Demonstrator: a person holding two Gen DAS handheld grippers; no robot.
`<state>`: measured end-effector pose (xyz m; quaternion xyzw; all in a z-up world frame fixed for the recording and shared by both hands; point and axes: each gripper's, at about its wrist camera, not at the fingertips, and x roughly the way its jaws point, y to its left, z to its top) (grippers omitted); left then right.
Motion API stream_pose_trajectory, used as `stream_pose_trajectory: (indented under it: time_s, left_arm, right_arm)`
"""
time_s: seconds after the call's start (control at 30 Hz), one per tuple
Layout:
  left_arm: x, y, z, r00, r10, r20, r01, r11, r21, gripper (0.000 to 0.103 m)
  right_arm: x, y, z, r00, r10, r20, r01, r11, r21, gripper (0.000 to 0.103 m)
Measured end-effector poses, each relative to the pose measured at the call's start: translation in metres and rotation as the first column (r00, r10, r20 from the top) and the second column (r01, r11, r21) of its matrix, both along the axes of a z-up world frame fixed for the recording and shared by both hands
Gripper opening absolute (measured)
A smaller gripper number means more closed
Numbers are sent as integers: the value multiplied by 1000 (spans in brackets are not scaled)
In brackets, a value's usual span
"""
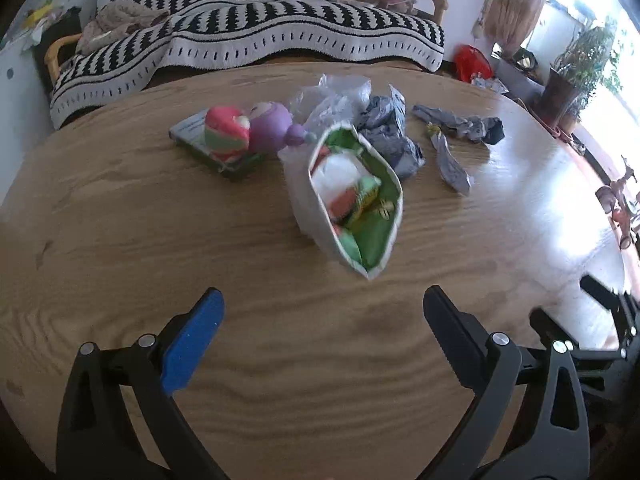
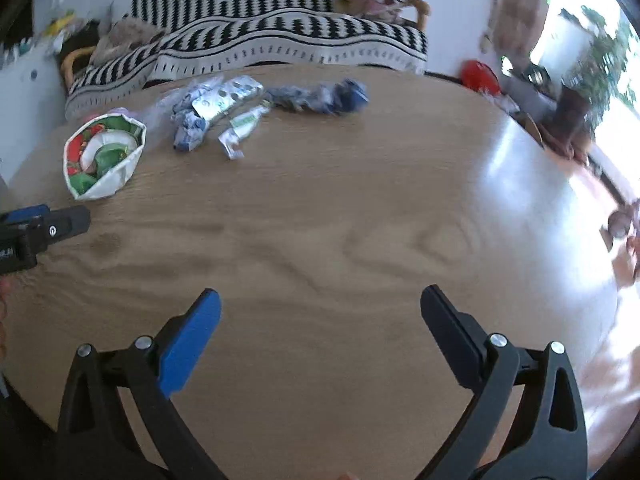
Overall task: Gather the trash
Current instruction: 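Grasp the white plastic bag with the left tool while the right tool grasps a white paper strip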
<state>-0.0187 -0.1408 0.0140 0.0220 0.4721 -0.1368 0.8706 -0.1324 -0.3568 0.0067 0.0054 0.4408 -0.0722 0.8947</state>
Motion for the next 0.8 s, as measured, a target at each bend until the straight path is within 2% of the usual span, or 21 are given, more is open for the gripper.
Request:
stream_pose_trajectory:
  time_s: [0.17,0.37,0.47,0.57,0.63,0.7,0.8]
  left_arm:
    - [25,-2,7,999,-6,36,6,1000,3,97]
    - [50,-8,4,999,5,36,-6,1000,22,97]
    - [59,-9,-2,1000,8,20,-8,1000,16,97]
    - [65,-10,-12,1000,10,0,-10,1000,20,97]
    - [68,-10,-20,1000,12,-18,-12,1000,23,97]
    - [68,-12,-24,1000,12,7,-12,999,51,97]
    - [66,-14,-24,999,2,40,-4,999,50,97]
  right_arm:
    - [60,12,16,999,33,31,-34,999,18,97]
    - [122,26,1,998,56,-20,-56,998,-9,97]
    - [138,27,-9,997,63,-38,-64,998,-10,97]
    - [148,22,-16,997,60,-40,-57,996,66,98]
    - [153,20,-16,997,62,-39,-59,996,68,98]
    - [157,20,-17,997,72,-39,-70,995,70,98]
    - [162,16,-17,995,94,-40,-91,993,74,98]
